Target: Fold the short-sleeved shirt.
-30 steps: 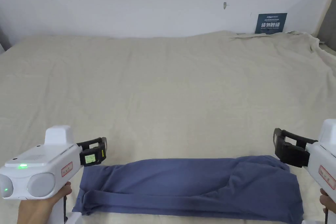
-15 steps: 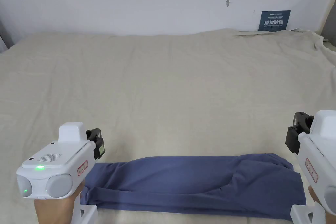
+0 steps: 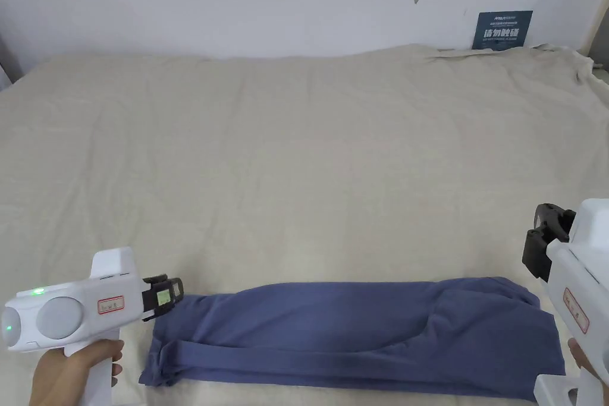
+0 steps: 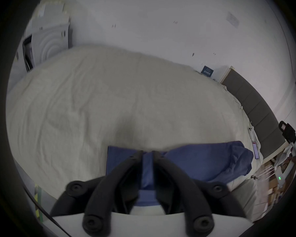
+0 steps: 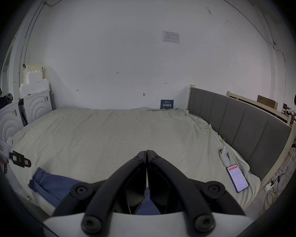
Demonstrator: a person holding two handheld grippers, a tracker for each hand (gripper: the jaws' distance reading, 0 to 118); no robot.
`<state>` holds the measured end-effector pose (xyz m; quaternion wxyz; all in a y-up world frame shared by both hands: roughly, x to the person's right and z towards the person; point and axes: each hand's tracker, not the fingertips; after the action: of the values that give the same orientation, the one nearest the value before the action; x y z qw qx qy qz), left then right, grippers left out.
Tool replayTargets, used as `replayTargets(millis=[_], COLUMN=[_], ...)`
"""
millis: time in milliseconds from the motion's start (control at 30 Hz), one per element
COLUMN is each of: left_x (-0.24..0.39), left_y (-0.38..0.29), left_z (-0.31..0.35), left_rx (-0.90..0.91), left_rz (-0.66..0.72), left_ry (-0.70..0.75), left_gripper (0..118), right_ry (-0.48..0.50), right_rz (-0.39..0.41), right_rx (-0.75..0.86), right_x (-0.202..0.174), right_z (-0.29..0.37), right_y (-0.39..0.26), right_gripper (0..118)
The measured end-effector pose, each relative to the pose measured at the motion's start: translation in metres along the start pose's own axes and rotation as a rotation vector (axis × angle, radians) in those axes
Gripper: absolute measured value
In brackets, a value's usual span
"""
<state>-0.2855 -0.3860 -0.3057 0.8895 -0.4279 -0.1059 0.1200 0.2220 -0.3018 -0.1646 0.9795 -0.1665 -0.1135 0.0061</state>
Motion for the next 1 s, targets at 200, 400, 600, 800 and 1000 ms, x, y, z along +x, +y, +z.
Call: replayTargets(millis=[200,400,600,800,1000], left_x=[-0.039,-0.057,-0.056,-0.047,-0.039], left_y=[-0.004,-0.014,-0.023,-0.029,-0.026], left_z=[-0.026,-0.054,-0.075,-0.074,-0.067], left_rx=[-0.144,-0.192,-0.232,-0.216,-0.199], left_rz=[0.035,0.025,0.033,-0.044,-0.055], left_ry=[-0.018,0.029,-0.008,0.035,0.014], left_gripper=[79,87,59,35,12], right_ry=[0.009,0.019,0.018,0.014,0.015], right_rz=[0.010,0.017,0.021,0.013,0.007], right_rx=[-0.012,-0.043,-0.073,-0.084,-0.085], right_x=[-0.005,-0.008,-0.011,-0.009,-0.008], right_z=[-0.005,-0.011,-0.012,-0.012,-0.012], right_y=[0.002,-0.003,-0.007,-0.007,-0.004], right_gripper=[0,0,0,0,0])
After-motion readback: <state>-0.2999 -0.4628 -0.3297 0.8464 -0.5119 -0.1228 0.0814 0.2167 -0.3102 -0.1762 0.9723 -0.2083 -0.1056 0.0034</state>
